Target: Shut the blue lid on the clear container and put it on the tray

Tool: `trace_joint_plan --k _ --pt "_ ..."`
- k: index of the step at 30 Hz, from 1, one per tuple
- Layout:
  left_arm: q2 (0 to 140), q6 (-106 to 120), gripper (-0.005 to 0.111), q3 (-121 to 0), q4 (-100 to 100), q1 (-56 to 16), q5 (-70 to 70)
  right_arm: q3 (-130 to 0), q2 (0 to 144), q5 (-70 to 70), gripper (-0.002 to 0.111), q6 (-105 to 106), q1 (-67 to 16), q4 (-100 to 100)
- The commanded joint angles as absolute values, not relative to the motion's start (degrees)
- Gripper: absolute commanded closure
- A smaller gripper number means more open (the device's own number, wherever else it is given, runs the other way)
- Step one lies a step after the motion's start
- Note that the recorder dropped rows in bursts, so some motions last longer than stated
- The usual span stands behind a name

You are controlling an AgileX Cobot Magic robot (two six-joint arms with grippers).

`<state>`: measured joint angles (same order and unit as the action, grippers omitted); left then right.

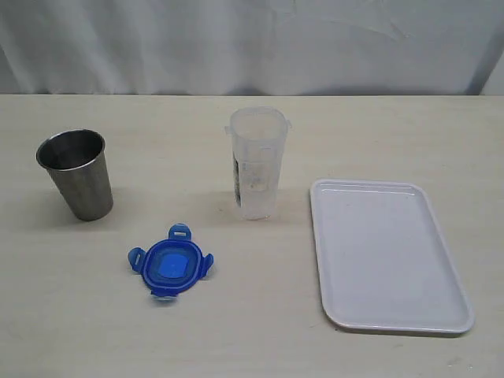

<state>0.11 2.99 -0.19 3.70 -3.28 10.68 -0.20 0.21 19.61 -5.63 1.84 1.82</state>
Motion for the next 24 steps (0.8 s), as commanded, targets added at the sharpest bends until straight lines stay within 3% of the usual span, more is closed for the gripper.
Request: trace_joint_plan --k 1,9,15,17,20,24 --pt "0.0 2.98 0.107 0.0 3.81 -3.45 -4.74 0.0 0.0 19.68 0.104 -5.98 1.88 1.76" --pt "0.0 -3.62 0.107 0.0 3.81 -3.45 -26.08 0.0 0.0 19.68 0.104 -5.98 1.88 1.76" --pt "0.0 -7.55 0.101 0.0 3.81 -3.45 -32.11 0.0 0.0 19.68 0.104 -5.98 1.88 1.76" --pt "0.0 -7.94 0.091 -1.03 3.81 -3.45 -32.7 0.0 0.0 19.68 0.104 -5.98 1.88 1.76" --pt "0.0 -7.93 0.065 -2.93 3.81 -3.45 -33.19 0.0 0.0 19.68 0.104 -5.98 1.88 1.76" --pt "0.0 -7.82 0.021 -5.0 3.81 -3.45 -33.31 0.0 0.0 19.68 0.104 -5.98 1.88 1.76"
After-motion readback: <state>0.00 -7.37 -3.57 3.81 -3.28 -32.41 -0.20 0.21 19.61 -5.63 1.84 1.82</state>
